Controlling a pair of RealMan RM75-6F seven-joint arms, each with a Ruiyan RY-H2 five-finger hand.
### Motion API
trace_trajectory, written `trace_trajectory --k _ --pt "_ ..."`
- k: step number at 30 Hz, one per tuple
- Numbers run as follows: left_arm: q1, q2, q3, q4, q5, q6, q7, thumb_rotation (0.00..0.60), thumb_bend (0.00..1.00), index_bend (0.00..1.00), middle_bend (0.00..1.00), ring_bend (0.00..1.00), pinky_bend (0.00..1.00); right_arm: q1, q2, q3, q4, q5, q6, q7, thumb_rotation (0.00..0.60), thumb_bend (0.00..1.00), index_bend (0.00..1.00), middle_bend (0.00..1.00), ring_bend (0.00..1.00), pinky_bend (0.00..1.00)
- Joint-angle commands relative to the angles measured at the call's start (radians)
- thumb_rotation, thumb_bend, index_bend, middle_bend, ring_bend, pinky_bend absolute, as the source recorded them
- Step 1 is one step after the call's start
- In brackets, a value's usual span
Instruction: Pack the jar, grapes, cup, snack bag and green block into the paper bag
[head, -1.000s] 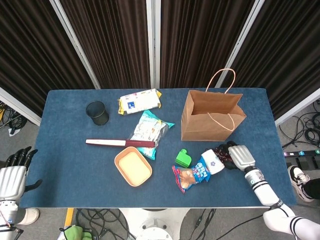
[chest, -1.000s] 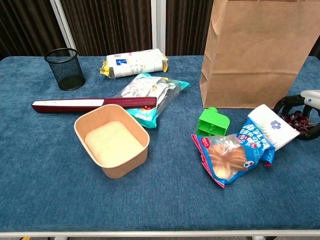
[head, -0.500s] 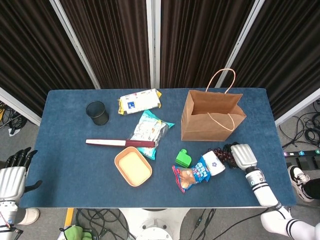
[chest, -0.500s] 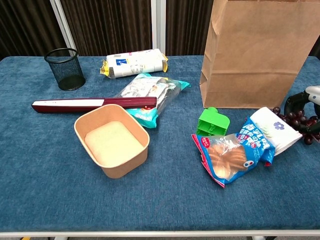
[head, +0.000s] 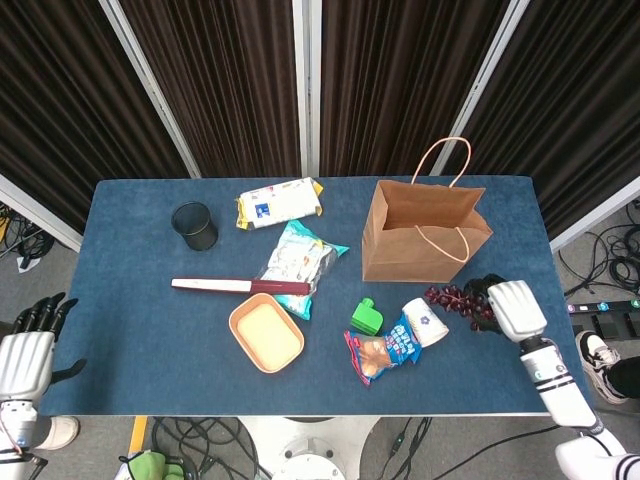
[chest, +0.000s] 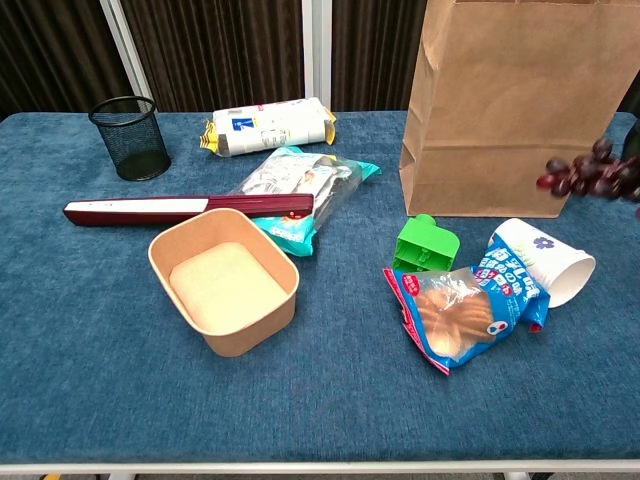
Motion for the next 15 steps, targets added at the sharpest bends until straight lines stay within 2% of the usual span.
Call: trace_trajectory --k 1,4,8,13,15 --pt "-0.002 0.002 -0.001 -0.004 0.003 0.0 0.004 0.6 0.07 0.21 0.2 0.13 0.18 -0.025 0.107 0.02 -0.117 -0.065 0.114 0.041 0.6 0.48 0.7 0.58 0.42 0.73" --pt "-0.005 0.006 -0.001 -0.011 0.007 0.001 0.011 0.6 0.07 0.21 0.2 0.14 0.18 -0.02 0.18 0.052 -0.202 -0.09 0.166 0.06 0.6 0.48 0.7 0.58 0.42 0.73" --pt "-0.006 0.008 -0.001 -0.017 0.01 0.003 0.018 0.6 0.07 0.21 0.2 0.14 0.18 0.012 0.272 0.117 -0.293 -0.07 0.168 0.083 0.6 0.48 0.7 0.58 0.42 0.73" --pt "-0.005 0.011 -0.001 -0.023 0.006 0.003 0.022 0.6 0.07 0.21 0.2 0.14 0.18 0.082 0.344 0.204 -0.338 0.022 0.077 0.094 0.6 0.48 0.7 0.58 0.42 0.73" --pt "-0.004 0.013 -0.001 -0.026 0.004 0.002 0.02 0.6 0.07 0.21 0.2 0.14 0.18 0.122 0.361 0.236 -0.34 0.084 0.0 0.11 0.6 0.48 0.7 0.58 0.42 0.73"
